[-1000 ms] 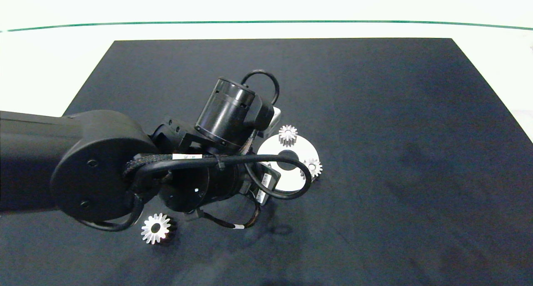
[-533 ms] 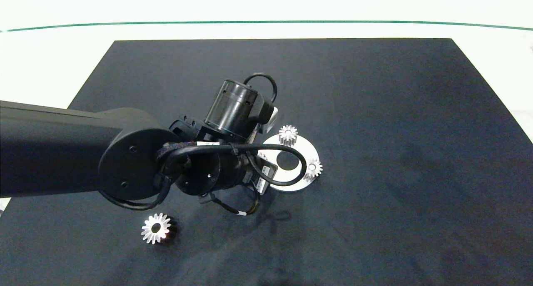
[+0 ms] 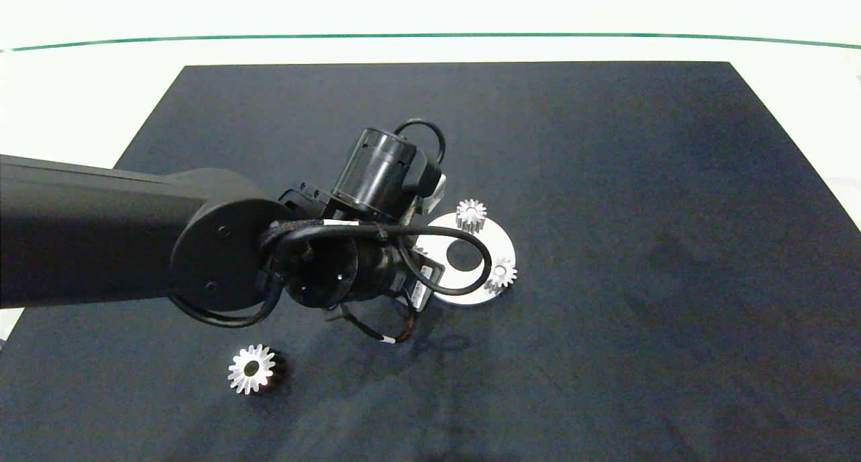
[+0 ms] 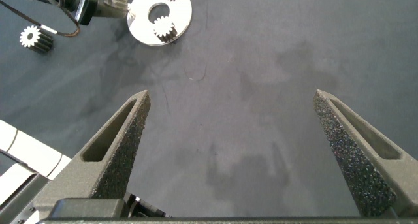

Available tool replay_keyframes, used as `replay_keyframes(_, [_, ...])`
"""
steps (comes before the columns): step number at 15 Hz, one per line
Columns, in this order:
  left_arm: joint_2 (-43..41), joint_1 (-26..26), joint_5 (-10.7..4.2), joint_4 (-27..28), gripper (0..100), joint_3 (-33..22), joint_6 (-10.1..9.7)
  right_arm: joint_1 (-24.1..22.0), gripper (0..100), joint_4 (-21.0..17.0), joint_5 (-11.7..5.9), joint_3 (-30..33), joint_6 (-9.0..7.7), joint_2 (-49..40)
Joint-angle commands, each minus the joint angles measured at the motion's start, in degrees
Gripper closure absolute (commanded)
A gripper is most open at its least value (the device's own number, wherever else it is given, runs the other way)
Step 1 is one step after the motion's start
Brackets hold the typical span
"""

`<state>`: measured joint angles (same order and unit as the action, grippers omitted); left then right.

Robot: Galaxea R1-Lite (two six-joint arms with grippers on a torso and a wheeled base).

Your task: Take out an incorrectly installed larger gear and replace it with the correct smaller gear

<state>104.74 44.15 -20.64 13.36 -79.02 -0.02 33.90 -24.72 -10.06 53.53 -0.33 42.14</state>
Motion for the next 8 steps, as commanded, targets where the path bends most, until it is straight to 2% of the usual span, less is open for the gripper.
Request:
replay_keyframes(1, [0.02,0.58,-0.1,2.2,78,-2.46,-0.06,0.02,0,-0.15,-0.05,0.08,-0.02,0.04])
replay_keyframes(8, [1.17,2.69,-0.19,3.87,78,-3.77,-0.15,0.02,0,-0.15,-0.05,0.08,-0.02,-0.31])
